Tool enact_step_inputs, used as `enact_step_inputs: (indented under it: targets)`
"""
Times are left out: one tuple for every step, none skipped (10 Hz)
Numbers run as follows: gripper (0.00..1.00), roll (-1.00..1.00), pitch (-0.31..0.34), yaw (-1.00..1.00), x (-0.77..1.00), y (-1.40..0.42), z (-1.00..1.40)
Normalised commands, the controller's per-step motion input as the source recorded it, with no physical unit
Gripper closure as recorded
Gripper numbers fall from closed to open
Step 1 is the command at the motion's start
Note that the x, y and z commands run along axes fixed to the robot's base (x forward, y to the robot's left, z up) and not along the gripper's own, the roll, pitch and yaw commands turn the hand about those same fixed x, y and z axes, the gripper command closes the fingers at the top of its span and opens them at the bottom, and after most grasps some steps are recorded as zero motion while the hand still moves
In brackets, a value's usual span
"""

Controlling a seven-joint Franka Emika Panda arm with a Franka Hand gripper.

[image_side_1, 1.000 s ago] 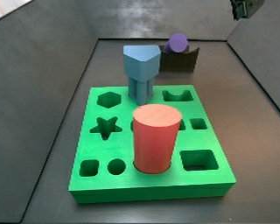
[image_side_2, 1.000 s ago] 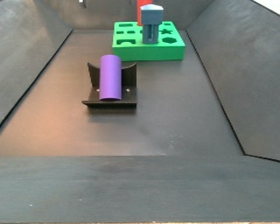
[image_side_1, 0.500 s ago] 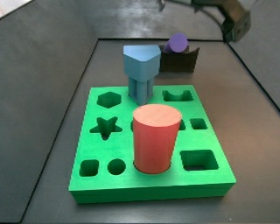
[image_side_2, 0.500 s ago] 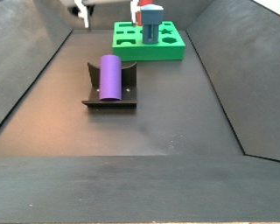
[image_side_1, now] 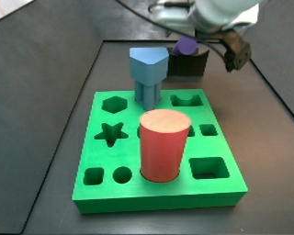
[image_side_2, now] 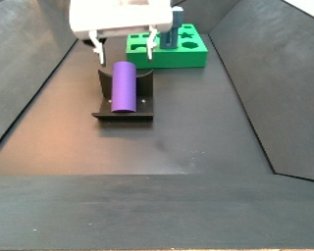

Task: Pick up the round object. Move up. Place the round object on the fixture. Regrasp the round object. Move to above the board. Insert the round object.
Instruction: Regrasp the round object, then move to above the board.

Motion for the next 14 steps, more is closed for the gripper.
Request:
enact_step_inputs:
  targets:
    - [0.00, 0.06, -0.066, -0.01, 0.11, 0.03, -0.92]
    - [0.00, 0.06, -0.052, -0.02, 0.09, 0.02, -0.72]
    - [0.00, 0.07, -0.042, -0.02, 0.08, 0.01, -0.62]
    - [0.00, 0.06, -0.024, -0.02, 0.07, 0.01, -0.38]
    - [0.00, 0.06, -0.015, -0.01, 0.07, 0.01, -0.28]
    - [1.00, 0.00, 0.000, 0.00, 0.00, 0.00, 0.00]
    - [1.00, -0.07, -0.184, 0.14, 0.09, 0.01, 1.00]
    - [1.00, -0.07, -0.184, 0.14, 0.09, 0.01, 1.00]
    - [1.00, -0.07, -0.159, 0.06, 0.08, 0.01, 1.00]
    - [1.00, -0.06, -0.151, 0.02, 0.07, 0.01, 1.00]
    - [1.00, -0.05, -0.122, -0.04, 0.06, 0.01, 1.00]
    - [1.00, -0.05, -0.093, -0.08, 0.05, 0.01, 1.00]
    - [1.00, -0.06, -0.046, -0.10, 0.04, 0.01, 1.00]
    - [1.00, -0.06, -0.023, -0.11, 0.04, 0.01, 1.00]
